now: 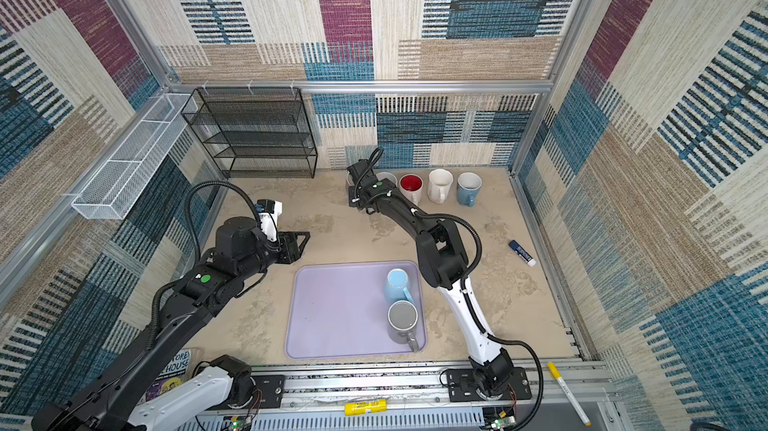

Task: Turn the mug right side up
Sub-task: 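Lower the lavender mug upright beside the cream speckled mug with the right gripper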

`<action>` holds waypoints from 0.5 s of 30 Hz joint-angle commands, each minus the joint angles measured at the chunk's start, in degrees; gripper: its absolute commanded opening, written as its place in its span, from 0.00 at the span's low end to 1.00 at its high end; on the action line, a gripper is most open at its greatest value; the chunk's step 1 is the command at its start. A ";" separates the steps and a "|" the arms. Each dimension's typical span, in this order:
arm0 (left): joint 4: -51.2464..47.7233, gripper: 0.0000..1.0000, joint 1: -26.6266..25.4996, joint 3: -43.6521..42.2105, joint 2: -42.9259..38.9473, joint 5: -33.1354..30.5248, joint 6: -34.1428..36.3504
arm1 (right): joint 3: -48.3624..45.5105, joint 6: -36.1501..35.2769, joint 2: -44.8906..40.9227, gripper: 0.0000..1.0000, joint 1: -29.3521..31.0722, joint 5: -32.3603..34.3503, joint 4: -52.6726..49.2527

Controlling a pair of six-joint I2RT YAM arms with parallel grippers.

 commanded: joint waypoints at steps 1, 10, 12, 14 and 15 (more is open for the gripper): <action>-1.06 0.58 0.02 -0.12 -0.20 -0.39 1.41 | 1.67 0.95 0.71 0.00 0.08 1.10 1.53; -1.12 0.58 -0.04 -0.35 -0.12 -0.29 1.64 | 3.30 0.89 2.59 0.00 0.08 1.48 0.81; -1.12 0.58 -0.03 -0.34 -0.12 -0.31 1.66 | 3.52 0.81 2.88 0.00 0.03 1.57 0.81; -1.25 0.58 -0.03 -0.36 -0.11 -0.31 1.69 | 3.98 0.58 3.40 0.00 0.03 1.71 0.47; -1.28 0.58 0.00 -0.34 -0.11 -0.31 1.77 | 4.17 0.48 3.60 0.00 0.04 1.87 0.31</action>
